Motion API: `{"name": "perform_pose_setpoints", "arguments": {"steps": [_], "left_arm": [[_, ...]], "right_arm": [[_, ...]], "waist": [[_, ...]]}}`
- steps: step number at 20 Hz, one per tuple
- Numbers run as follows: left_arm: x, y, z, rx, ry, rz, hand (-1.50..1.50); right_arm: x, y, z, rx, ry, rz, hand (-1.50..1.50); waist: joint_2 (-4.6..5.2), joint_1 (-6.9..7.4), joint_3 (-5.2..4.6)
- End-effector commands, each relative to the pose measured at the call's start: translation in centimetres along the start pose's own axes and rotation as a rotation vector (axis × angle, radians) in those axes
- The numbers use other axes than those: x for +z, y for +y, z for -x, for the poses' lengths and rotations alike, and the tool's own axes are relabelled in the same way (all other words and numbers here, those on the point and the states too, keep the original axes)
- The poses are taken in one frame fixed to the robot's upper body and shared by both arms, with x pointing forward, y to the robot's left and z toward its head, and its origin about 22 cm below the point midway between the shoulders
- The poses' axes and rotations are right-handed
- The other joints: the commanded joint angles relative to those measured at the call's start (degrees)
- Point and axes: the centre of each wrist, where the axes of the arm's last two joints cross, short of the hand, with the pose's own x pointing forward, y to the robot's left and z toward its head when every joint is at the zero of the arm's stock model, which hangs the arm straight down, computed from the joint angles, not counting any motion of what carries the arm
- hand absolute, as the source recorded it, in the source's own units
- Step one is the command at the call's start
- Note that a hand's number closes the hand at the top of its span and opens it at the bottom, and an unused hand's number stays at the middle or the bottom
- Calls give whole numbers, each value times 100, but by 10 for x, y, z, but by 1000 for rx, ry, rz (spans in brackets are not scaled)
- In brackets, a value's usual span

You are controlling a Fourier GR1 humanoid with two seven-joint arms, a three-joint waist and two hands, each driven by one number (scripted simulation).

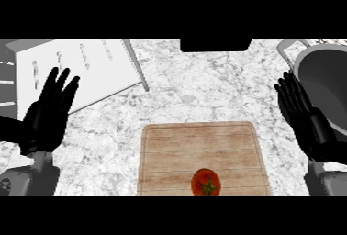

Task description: Pick the tomato from the cutting board and place it in the pot

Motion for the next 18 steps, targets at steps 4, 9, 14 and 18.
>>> {"name": "perform_pose_setpoints", "arguments": {"steps": [4,9,14,18], "left_arm": [[-9,1,-15,-176,-70,-3,0],[-17,5,-19,-228,-72,20,0],[-22,-2,-13,-239,-36,8,0],[-12,17,-26,-242,-50,-14,0]], "right_arm": [[-41,48,-27,-78,-263,-408,150],[-65,47,-7,198,-461,-537,-150],[-77,48,20,-18,-634,-618,-150],[-77,28,9,35,-697,-707,-150]], "waist": [[-114,332,17],[-40,412,17],[-72,286,11],[-139,198,2]]}}
